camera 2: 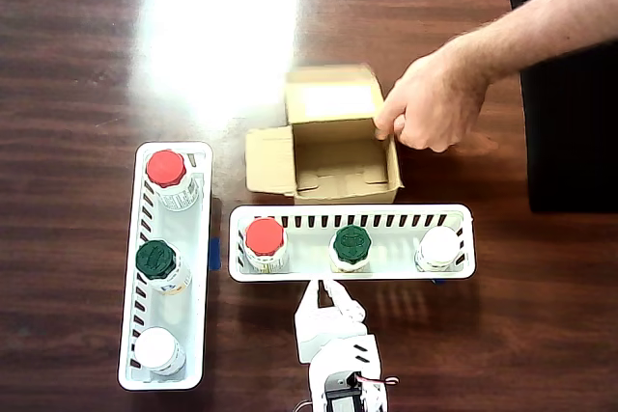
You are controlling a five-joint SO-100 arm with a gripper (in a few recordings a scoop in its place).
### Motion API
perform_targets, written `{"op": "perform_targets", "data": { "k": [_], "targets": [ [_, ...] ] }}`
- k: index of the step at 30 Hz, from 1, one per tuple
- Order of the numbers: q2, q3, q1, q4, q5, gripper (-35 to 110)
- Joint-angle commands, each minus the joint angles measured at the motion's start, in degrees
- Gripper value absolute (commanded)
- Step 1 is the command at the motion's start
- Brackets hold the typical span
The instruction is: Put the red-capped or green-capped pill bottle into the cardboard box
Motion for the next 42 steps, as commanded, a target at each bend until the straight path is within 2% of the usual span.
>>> {"op": "perform_targets", "data": {
  "k": [1, 6, 11, 15, 24, 29, 35, 42],
  "targets": [
    [4.9, -5.0, 1.4, -1.1, 0.8, 2],
    [4.7, -10.5, -1.2, 1.1, -1.5, 2],
    [2.4, -20.6, -7.2, 8.5, -3.7, 2],
    [-2.9, -25.5, -12.5, 6.8, -4.2, 6],
    [-21.7, -29.5, -29.3, -15.4, -5.5, 48],
    [-32.7, -28.0, -37.0, -31.2, -5.7, 65],
    [-48.1, -26.7, -41.6, -50.5, -4.1, 74],
    [-58.4, -23.4, -43.7, -63.8, -6.2, 74]
  ]
}}
